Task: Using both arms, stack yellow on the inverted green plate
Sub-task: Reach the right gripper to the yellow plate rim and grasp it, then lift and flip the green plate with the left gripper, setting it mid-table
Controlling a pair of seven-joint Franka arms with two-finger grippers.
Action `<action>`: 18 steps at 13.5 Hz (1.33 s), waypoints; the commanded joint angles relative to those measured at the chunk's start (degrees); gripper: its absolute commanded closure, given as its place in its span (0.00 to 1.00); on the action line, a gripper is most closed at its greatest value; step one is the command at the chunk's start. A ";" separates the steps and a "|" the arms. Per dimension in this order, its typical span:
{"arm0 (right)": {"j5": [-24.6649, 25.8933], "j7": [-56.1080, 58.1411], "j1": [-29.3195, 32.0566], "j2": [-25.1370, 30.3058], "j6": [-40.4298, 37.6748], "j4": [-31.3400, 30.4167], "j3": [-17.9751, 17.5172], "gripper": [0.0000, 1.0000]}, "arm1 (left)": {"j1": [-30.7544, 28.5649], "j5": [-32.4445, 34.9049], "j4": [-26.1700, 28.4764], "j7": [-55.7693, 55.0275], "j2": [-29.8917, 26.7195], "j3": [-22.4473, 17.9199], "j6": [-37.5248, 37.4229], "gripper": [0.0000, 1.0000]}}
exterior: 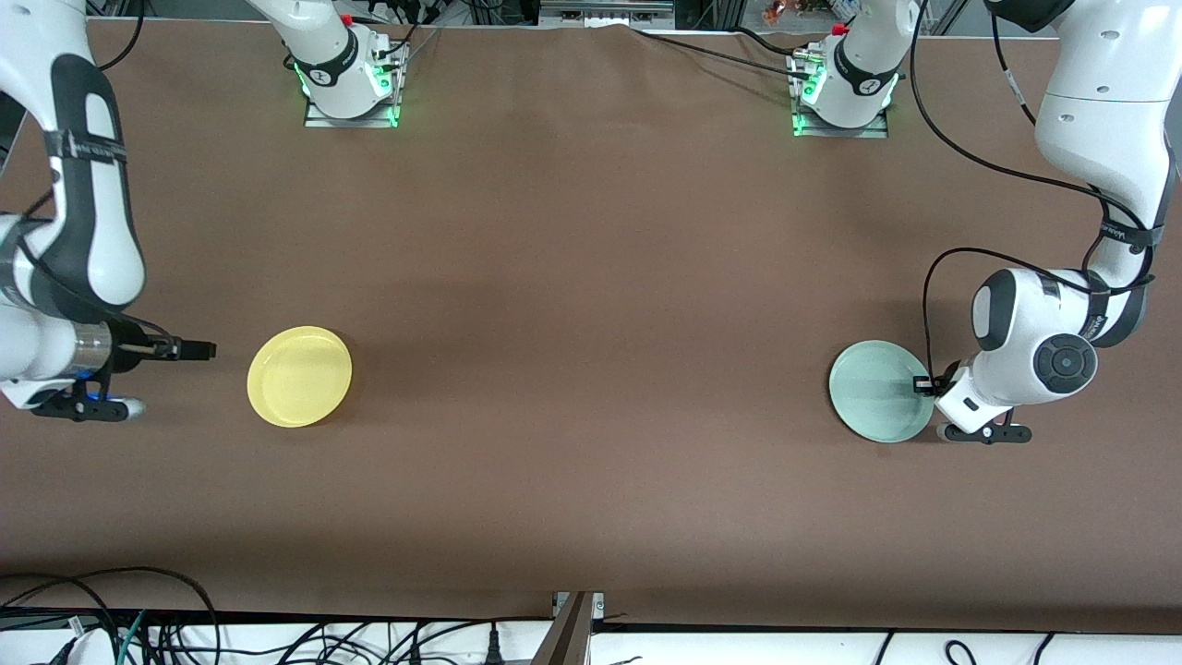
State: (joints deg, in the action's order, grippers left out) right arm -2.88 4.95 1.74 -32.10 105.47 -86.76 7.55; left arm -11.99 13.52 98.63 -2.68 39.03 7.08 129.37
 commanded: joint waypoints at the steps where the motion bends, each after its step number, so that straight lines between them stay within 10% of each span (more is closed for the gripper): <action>1: -1.07 0.76 0.64 -0.15 7.62 -5.16 -0.60 0.00 | -0.66 0.36 0.25 0.75 -0.44 0.74 0.01 0.89; 9: -7.57 0.76 0.64 -2.61 20.21 -12.29 -0.95 0.00 | 0.39 1.32 -1.24 0.84 -3.42 2.58 -5.86 1.00; 18: -18.28 12.87 3.53 -4.90 22.24 -14.93 -0.95 0.00 | 17.50 9.84 -22.15 -0.04 -7.12 4.26 -29.51 1.00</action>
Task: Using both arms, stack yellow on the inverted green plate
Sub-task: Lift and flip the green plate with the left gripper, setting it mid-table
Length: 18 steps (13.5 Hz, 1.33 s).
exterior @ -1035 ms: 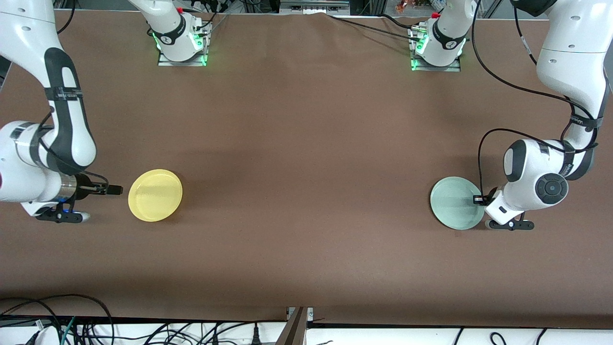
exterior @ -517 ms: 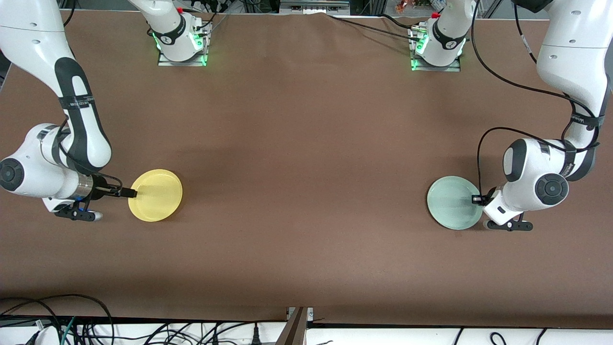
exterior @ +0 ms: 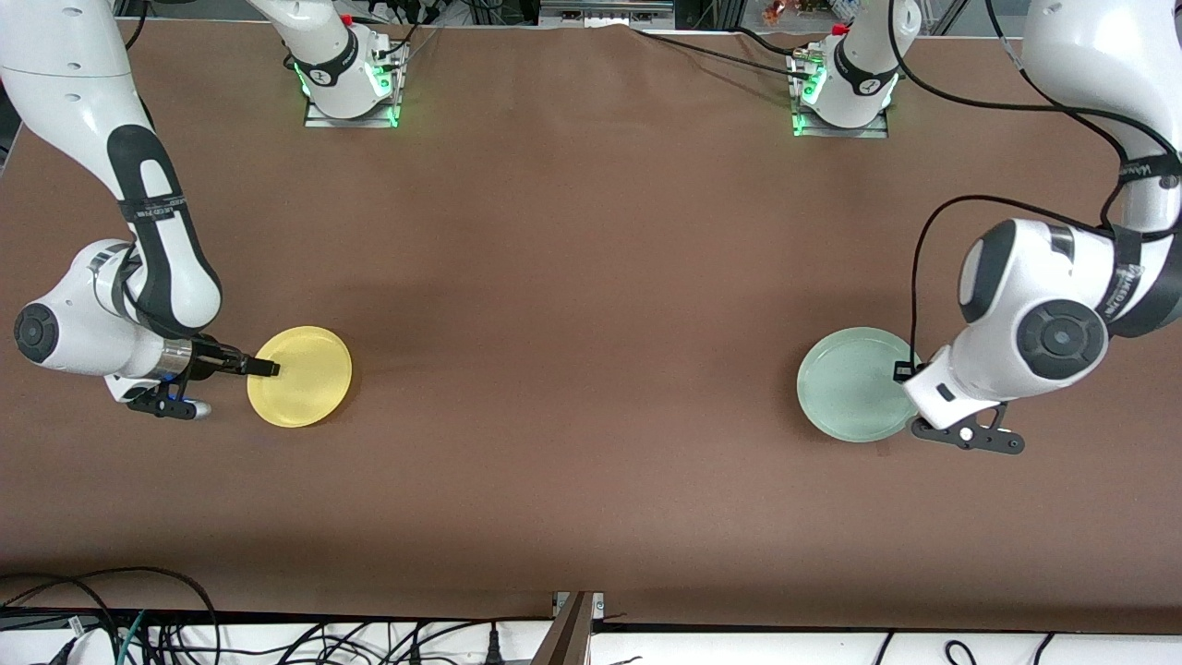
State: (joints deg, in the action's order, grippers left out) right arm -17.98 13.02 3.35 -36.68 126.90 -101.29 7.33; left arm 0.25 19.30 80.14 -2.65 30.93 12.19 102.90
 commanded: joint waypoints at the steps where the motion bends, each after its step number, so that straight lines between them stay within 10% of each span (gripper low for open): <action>1: -3.46 5.51 2.01 -0.58 0.80 -0.39 -0.74 0.00 | 8.24 5.56 -3.85 -1.29 0.97 -1.03 -4.19 1.00; 4: -3.55 5.52 2.01 -0.85 0.80 -0.22 -0.74 0.02 | 17.73 14.76 -5.00 -9.45 1.41 -1.38 -4.29 1.00; 10: -3.46 6.57 1.39 -0.85 0.63 0.04 -0.74 0.90 | 40.66 43.74 -5.35 -33.52 9.83 -2.78 -17.07 1.00; 18: -3.46 5.52 1.04 -0.59 -0.60 1.53 -1.08 1.00 | 51.25 49.08 -8.86 -41.29 19.07 -4.01 -18.44 1.00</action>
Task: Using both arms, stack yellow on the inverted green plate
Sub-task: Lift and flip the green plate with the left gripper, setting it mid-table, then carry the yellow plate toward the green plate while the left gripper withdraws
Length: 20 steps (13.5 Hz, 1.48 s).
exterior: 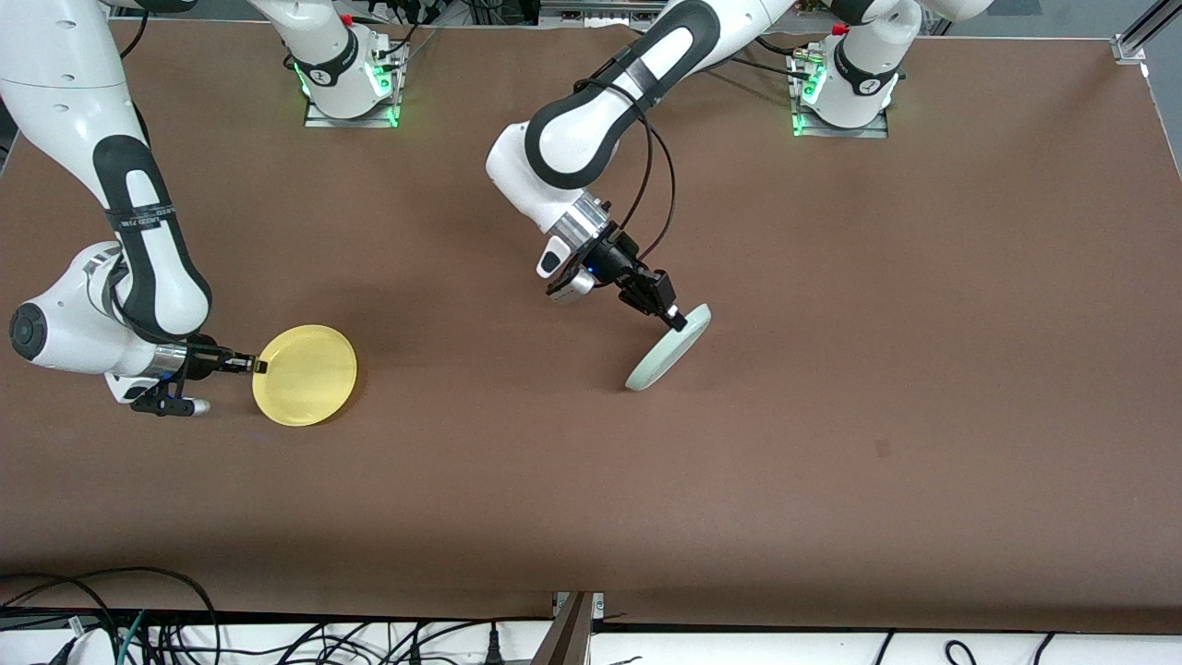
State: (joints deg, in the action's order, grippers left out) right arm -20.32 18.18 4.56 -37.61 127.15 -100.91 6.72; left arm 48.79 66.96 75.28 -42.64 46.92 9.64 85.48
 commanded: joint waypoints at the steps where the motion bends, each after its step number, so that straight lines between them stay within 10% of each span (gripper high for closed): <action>1: -1.12 -0.42 -0.60 0.69 -1.90 1.85 -1.01 1.00 | 3.58 1.51 -4.17 -1.56 3.96 -1.55 -1.02 1.00; 8: -0.33 0.53 -0.43 0.96 -16.75 13.63 -0.92 1.00 | 8.94 1.34 -3.82 -10.60 5.99 -1.90 -1.63 0.96; 9: -0.24 0.54 -0.42 1.05 -17.46 14.15 -0.84 1.00 | 9.65 0.90 -3.82 -11.92 6.08 -1.82 -1.63 0.61; 10: -0.15 0.54 -0.42 1.05 -18.68 15.38 -0.75 1.00 | 10.00 0.20 -3.56 -14.20 6.17 -1.90 -1.63 0.01; 17: 0.90 -2.61 -1.56 2.02 -27.05 20.66 -0.92 1.00 | 16.95 -9.97 -4.35 -41.51 7.14 -0.94 0.73 0.00; 20: 3.00 -4.82 -3.67 1.49 -27.22 24.27 -1.01 1.00 | 15.82 -18.58 -4.53 -56.53 6.52 -0.32 15.35 0.00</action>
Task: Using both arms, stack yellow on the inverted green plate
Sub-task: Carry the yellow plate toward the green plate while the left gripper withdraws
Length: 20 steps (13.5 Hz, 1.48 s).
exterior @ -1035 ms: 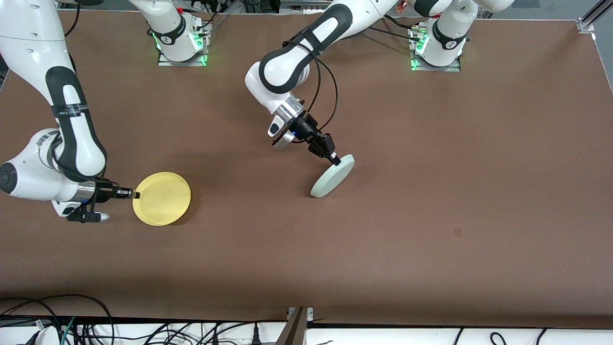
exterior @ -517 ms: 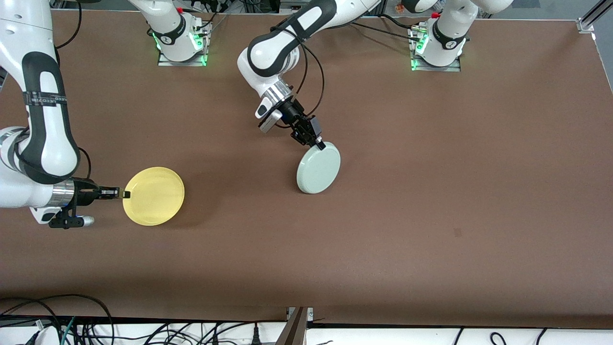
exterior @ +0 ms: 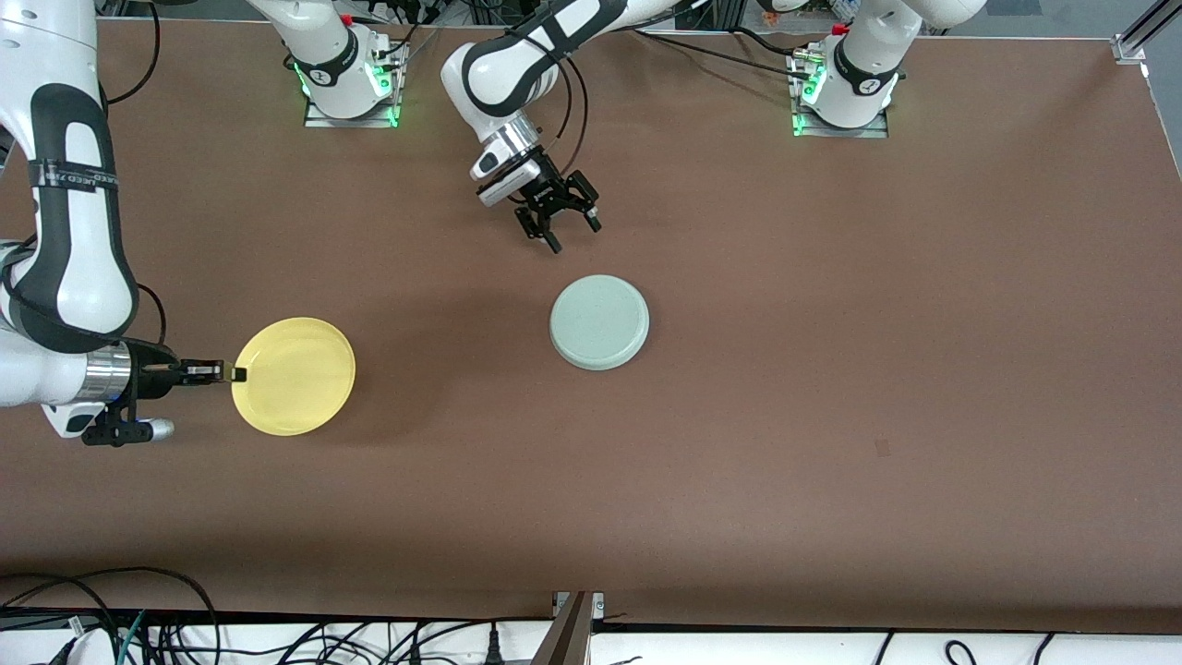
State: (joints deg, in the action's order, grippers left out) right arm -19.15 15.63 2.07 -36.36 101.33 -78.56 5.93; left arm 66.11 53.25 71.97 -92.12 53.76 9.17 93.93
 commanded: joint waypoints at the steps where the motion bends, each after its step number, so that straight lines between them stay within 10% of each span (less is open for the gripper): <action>1: 1.57 -4.70 -2.32 0.15 -1.23 1.92 -0.30 1.00 | -3.43 -8.48 -1.22 -8.84 -0.93 -0.11 12.27 0.00; 8: -0.63 -14.20 -11.89 -1.96 4.12 -1.50 -0.31 1.00 | -29.25 -38.90 -10.27 13.17 -5.93 2.26 13.22 0.00; 20: -5.28 -36.17 -24.20 -0.20 19.67 -13.36 -8.92 1.00 | -58.53 -49.12 -10.10 69.75 -25.80 2.00 -15.69 0.00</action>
State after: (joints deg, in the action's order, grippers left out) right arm -23.46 -17.32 -19.73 -39.11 117.63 -87.78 -2.66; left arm 11.10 5.76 60.31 -30.88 30.99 10.49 80.79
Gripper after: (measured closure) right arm 0.982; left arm 0.000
